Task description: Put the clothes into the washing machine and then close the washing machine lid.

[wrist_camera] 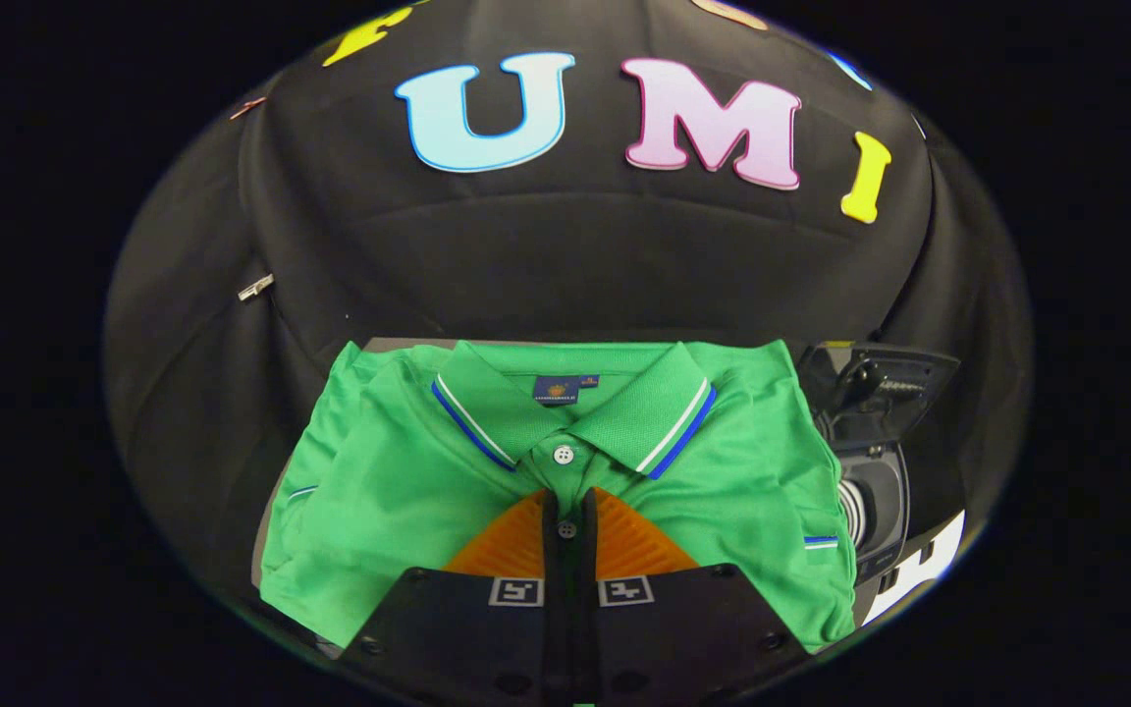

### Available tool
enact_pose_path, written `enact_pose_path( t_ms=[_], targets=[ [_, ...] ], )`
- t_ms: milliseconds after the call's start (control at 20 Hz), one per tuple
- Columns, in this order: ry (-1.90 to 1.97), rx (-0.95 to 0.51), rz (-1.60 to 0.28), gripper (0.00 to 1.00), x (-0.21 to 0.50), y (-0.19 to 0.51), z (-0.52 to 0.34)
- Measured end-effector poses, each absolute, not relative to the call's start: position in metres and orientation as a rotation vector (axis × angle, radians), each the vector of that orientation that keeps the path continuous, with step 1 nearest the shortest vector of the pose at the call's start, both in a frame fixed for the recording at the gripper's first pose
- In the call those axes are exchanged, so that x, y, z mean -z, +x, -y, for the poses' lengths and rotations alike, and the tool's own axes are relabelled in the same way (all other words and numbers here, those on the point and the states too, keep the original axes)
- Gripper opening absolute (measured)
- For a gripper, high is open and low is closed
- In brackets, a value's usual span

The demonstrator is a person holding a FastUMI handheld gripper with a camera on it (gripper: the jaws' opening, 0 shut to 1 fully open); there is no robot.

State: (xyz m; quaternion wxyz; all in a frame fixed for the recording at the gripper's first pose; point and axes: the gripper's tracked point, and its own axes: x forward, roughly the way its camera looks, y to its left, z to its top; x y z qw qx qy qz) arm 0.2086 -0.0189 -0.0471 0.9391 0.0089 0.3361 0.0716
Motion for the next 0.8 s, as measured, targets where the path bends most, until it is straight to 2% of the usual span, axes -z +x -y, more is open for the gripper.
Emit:
enact_pose_path(
  t_ms=[250, 800],
  targets=[
    [-0.027, -0.126, -0.58, 0.06, 0.031, 0.205, 0.018],
    [-0.062, -0.059, -0.29, 0.05, -0.063, 0.188, 0.036]
  ],
)
